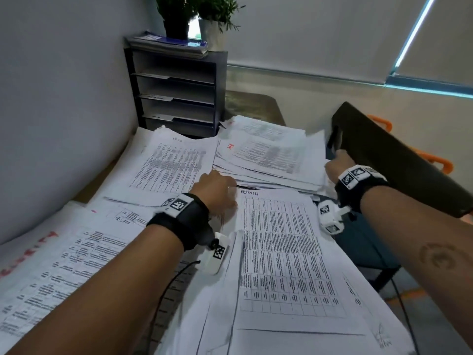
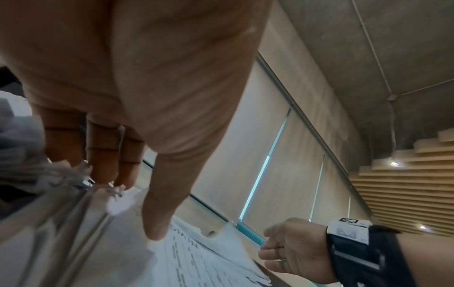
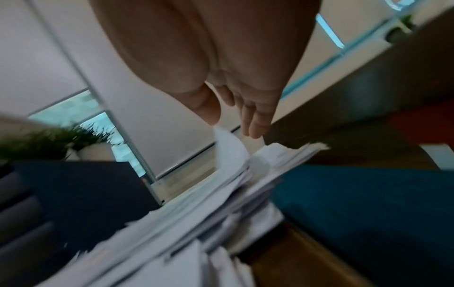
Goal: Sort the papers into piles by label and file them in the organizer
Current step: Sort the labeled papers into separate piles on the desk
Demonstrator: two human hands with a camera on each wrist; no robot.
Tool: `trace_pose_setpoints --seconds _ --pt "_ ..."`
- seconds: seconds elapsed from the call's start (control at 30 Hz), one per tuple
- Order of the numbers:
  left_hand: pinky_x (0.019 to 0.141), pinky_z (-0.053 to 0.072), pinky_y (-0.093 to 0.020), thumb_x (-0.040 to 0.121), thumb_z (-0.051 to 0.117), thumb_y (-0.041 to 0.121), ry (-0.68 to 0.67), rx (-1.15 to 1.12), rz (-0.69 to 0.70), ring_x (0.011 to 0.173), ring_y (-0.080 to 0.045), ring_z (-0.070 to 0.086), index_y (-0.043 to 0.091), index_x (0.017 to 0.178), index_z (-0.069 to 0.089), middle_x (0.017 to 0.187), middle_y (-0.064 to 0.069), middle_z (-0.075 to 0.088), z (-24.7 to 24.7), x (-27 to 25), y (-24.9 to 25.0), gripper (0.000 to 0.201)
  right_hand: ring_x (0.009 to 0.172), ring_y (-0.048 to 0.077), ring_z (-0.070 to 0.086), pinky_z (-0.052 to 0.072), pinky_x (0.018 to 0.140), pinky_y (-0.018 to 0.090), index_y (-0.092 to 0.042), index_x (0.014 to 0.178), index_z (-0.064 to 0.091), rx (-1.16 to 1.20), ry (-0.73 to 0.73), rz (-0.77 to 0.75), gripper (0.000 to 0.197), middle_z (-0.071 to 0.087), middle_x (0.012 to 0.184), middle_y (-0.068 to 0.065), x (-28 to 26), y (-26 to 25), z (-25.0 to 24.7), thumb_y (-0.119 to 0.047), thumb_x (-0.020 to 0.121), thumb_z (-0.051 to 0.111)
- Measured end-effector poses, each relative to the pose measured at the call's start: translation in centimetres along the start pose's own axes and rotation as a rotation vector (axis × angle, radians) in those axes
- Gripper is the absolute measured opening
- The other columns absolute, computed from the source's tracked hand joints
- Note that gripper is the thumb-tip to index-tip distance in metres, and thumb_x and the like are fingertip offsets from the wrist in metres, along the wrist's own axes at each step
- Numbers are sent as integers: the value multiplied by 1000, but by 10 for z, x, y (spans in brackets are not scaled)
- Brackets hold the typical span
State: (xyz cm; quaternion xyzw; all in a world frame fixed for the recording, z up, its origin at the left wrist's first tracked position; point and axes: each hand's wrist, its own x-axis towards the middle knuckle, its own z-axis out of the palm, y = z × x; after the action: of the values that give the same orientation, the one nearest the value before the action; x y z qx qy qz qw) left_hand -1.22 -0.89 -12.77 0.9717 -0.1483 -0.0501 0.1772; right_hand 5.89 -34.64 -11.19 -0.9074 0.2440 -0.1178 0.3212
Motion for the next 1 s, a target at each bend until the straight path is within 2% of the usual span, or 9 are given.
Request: trace_pose_setpoints --seconds 0.13,0.3,0.53,0.63,0.67,0.73,0.8,0.87,1.0 --pt "93 49 -39 91 66 24 119 -59 42 115 -32 52 25 115 69 124 -10 51 -1 3 1 24 123 41 53 43 99 39 2 136 49 30 26 -118 45 52 137 26 -42 -2 5 -2 91 54" --pt "88 49 -41 93 61 17 248 -142 94 105 -28 55 23 89 62 108 -5 60 -2 4 2 7 124 25 53 43 103 36 -9 141 46 115 -117 -227 48 47 146 12 -76 -4 6 -14 96 60" --pt "60 35 -26 101 53 21 463 -854 66 67 -7 44 15 96 52 77 8 49 -11 1 19 8 107 12 62 49 86 34 -24 128 51 334 -213 -279 47 62 124 -7 -107 -6 -7 -47 90 66" --pt "70 43 -26 98 57 21 556 -1201 -25 73 -9 52 14 100 53 84 2 56 -12 1 22 9 97 20 74 58 71 34 -13 127 51 681 -404 -162 41 73 115 7 -109 -5 -5 -18 91 70" --pt "70 47 -26 97 59 23 525 -1294 -48 73 -10 57 13 104 55 87 0 61 -14 0 22 13 96 22 74 59 72 36 -10 127 50 703 -404 -147 39 74 113 11 -108 -4 -5 -8 92 67" --pt "57 50 -22 99 60 29 255 -1369 -76 63 -9 64 12 110 58 85 -2 70 -20 -5 19 21 95 26 74 59 82 44 -7 124 52 690 -334 -151 31 74 111 14 -108 -6 -7 -1 94 60" --pt "48 49 -20 99 62 26 -128 -1280 -61 52 -11 62 9 95 61 68 0 69 -23 -16 16 17 96 27 74 58 85 47 -8 121 56 715 -265 -157 26 74 109 10 -105 -12 -12 -2 96 55" --pt "46 48 -21 97 64 20 -360 -1061 -59 47 -12 59 9 85 62 60 -1 64 -17 -24 11 17 96 24 73 59 82 42 -10 123 58 728 -223 -177 26 74 109 7 -102 -21 -19 -4 97 54" --pt "35 39 -18 100 59 16 -195 -975 -114 33 -12 48 7 86 58 53 -3 55 -9 -18 8 17 78 20 68 56 70 35 -11 115 56 744 -305 -146 18 70 98 7 -92 -24 -29 -10 97 58"
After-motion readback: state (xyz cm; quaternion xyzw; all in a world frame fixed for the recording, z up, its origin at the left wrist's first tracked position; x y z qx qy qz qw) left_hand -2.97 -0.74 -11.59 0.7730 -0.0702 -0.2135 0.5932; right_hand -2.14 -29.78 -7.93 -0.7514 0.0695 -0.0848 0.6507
